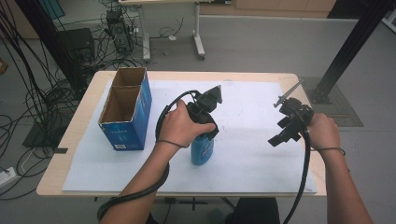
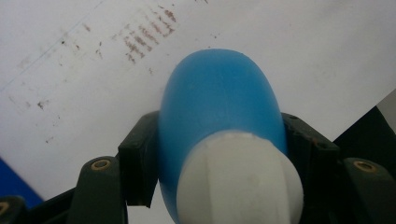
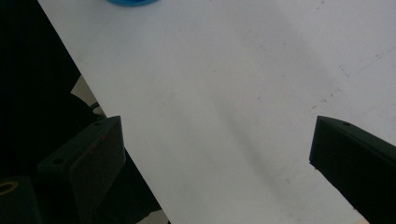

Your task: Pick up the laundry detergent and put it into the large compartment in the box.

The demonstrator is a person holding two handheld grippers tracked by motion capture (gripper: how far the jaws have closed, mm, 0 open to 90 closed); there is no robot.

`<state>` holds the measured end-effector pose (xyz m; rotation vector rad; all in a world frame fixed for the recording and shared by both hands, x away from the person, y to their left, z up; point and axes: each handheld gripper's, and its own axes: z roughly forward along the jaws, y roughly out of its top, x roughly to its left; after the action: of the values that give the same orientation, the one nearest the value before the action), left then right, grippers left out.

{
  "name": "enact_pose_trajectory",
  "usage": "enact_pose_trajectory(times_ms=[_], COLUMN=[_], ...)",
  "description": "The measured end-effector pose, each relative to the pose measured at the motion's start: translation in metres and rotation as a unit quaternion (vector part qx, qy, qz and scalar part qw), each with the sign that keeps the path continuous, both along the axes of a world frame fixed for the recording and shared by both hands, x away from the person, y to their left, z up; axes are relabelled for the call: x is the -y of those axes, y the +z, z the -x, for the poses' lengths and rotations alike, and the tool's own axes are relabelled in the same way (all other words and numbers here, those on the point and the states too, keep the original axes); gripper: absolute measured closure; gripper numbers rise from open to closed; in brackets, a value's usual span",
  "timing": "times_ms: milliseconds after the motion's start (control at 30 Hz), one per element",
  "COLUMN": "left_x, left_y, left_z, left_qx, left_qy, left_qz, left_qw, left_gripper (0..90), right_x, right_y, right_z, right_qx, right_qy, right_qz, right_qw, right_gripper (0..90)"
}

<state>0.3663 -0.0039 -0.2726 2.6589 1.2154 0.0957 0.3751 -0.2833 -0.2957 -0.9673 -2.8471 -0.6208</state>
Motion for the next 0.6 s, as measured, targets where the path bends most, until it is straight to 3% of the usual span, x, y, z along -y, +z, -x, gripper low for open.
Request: enact_pose_trajectory(times_ms=[600], left_x=[0.0007], left_y=[-0.0001], left_z=[-0.0002], left_qx=[0.0], left_qy=[0.001], left_qz=[-0.001], left_qw=[1.0], left_gripper=[37.2], right_x=[-0.0009], right_y=[0.0008], right_z=[-0.0009], right_qx=[0.0], right_qy=[0.0], right_qz=[0.001], right_qw=[1.0], right_gripper=[3.2])
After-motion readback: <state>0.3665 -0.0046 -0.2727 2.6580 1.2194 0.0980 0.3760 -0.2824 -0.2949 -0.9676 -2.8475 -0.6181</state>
